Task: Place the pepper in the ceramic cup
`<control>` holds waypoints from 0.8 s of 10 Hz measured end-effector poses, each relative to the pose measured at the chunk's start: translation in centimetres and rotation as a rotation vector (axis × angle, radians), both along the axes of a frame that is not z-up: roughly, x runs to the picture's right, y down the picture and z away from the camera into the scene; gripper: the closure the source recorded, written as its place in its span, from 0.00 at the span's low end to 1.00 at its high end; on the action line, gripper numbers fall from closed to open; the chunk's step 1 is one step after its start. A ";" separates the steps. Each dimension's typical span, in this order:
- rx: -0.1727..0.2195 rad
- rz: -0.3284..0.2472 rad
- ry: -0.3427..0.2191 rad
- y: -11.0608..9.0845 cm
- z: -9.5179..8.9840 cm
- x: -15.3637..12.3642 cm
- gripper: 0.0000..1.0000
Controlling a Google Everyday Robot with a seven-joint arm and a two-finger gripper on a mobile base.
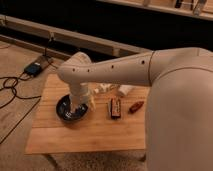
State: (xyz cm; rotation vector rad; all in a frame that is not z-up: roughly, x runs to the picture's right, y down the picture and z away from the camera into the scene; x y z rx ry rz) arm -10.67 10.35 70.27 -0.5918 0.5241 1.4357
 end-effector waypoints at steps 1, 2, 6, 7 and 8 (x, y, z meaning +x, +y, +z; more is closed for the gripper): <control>0.000 0.000 0.000 0.0 0.0 0.0 0.35; 0.000 0.000 0.000 0.0 0.0 0.0 0.35; 0.000 0.000 0.004 0.0 0.0 0.2 0.35; 0.002 0.002 0.015 -0.2 0.2 0.8 0.35; 0.007 0.007 0.034 -0.6 0.5 1.7 0.35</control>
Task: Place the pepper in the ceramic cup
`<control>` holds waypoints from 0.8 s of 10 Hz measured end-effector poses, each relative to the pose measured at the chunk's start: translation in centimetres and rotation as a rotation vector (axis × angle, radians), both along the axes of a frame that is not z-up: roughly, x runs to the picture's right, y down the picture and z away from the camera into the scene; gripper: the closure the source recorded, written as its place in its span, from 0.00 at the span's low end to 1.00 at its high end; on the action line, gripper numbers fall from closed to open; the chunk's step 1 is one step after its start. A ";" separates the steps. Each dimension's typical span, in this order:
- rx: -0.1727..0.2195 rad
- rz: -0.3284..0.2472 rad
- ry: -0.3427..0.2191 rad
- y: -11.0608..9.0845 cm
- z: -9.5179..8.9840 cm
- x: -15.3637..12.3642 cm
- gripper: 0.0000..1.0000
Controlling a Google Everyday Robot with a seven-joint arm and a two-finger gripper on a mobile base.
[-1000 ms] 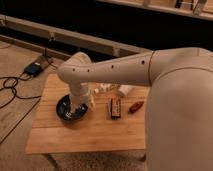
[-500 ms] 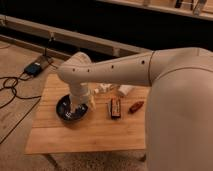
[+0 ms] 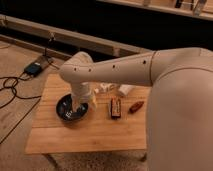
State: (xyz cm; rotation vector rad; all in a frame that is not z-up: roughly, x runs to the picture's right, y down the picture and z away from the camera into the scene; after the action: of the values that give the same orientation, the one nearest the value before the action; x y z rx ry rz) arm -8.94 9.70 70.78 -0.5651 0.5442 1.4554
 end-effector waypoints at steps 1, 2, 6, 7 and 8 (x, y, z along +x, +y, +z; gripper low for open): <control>0.004 0.010 0.022 -0.4 0.4 1.1 0.35; 0.007 0.019 0.038 -0.8 0.8 2.1 0.35; 0.038 0.068 0.086 -3.2 2.6 7.2 0.35; 0.043 0.083 0.096 -3.6 3.2 8.7 0.35; 0.049 0.101 0.110 -4.0 3.8 10.5 0.35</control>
State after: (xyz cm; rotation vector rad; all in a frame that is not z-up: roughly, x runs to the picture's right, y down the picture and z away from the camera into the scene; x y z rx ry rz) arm 1.60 5.74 74.56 -0.4815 0.5720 1.5981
